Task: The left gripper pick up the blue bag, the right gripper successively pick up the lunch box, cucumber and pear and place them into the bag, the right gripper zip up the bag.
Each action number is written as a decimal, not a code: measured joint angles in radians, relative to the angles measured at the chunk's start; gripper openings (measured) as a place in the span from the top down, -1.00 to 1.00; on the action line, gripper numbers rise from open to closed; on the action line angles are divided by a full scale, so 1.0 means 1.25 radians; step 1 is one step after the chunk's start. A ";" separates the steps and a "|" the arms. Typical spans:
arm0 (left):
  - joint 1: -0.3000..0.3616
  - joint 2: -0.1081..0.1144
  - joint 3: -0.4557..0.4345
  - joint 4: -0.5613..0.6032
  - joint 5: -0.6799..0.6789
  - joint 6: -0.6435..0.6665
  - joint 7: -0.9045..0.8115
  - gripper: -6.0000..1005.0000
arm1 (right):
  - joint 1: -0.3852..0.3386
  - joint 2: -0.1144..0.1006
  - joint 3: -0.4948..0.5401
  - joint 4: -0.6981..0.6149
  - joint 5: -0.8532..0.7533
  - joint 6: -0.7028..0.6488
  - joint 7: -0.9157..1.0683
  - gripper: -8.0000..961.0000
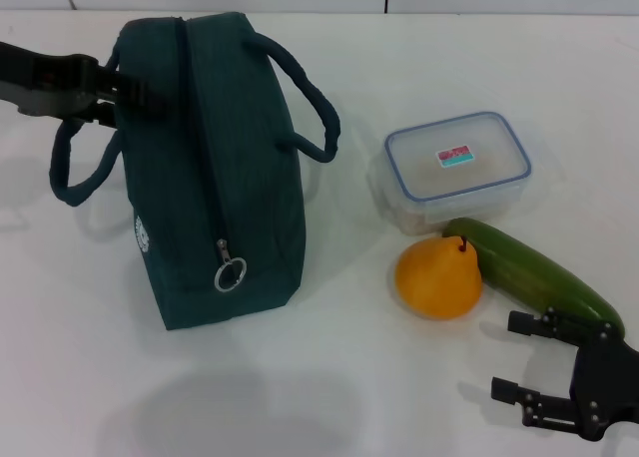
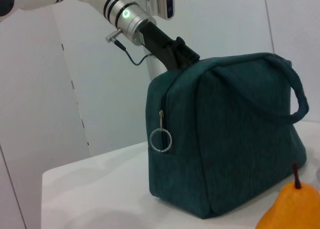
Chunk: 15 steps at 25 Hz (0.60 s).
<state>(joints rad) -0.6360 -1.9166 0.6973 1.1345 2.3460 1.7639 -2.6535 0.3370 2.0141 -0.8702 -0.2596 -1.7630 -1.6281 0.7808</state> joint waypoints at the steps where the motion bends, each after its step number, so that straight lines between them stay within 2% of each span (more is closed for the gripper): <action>1: 0.000 0.000 0.000 0.000 0.002 -0.001 0.002 -0.62 | 0.000 0.000 0.000 0.000 0.001 0.000 0.000 -0.69; 3: 0.001 -0.001 0.000 -0.001 0.004 -0.001 0.005 -0.62 | -0.001 0.000 0.000 0.001 0.001 0.003 0.000 -0.69; 15: 0.000 -0.002 0.001 -0.001 0.000 -0.001 0.018 0.27 | 0.000 0.000 0.000 0.012 0.010 0.007 0.000 -0.70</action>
<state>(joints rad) -0.6362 -1.9192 0.6980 1.1331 2.3461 1.7631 -2.6305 0.3371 2.0141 -0.8697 -0.2450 -1.7508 -1.6198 0.7807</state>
